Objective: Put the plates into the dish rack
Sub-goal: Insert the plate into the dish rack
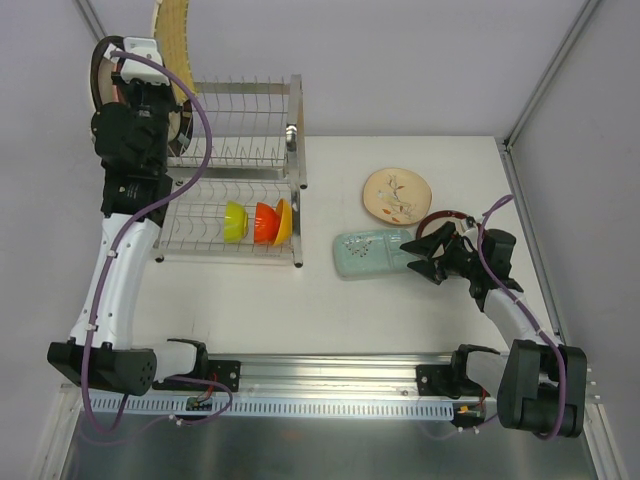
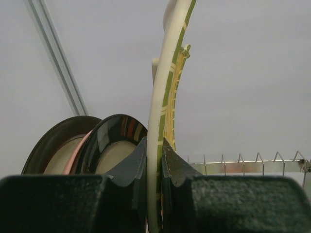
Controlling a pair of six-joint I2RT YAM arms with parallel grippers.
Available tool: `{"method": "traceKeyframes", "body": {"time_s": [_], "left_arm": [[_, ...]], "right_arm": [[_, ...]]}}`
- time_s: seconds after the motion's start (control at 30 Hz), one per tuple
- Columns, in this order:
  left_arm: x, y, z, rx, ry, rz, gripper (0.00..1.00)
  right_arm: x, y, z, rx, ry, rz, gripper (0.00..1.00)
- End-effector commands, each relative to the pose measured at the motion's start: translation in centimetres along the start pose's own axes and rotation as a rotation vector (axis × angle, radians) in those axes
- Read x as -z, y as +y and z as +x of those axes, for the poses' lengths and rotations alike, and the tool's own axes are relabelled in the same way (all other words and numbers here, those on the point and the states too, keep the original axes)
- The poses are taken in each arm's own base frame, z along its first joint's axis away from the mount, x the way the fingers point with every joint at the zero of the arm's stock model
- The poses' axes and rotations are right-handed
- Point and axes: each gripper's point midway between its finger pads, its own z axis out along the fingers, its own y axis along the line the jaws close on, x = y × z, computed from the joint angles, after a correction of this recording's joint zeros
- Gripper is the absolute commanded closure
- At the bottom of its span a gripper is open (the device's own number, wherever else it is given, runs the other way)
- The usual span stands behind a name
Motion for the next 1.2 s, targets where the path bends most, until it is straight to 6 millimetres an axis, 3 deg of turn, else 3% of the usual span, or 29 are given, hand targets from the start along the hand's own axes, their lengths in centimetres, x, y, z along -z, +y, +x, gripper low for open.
{"method": "traceKeyframes", "body": {"time_s": [0.0, 0.43, 1.17], "left_arm": [[0.1, 0.7, -5.4, 0.047, -0.208, -0.003, 1.00], [-1.0, 0.1, -2.4, 0.006, -0.161, 0.026, 1.00], [0.7, -0.4, 0.8, -0.053, -0.046, 0.088, 1.00]], "right_arm": [[0.0, 1.6, -0.7, 0.068, 0.001, -0.039, 0.10], [0.0, 1.4, -0.6, 0.071, 0.002, -0.034, 0.10], [0.0, 1.4, -0.5, 0.070, 0.002, -0.034, 0.11]]}}
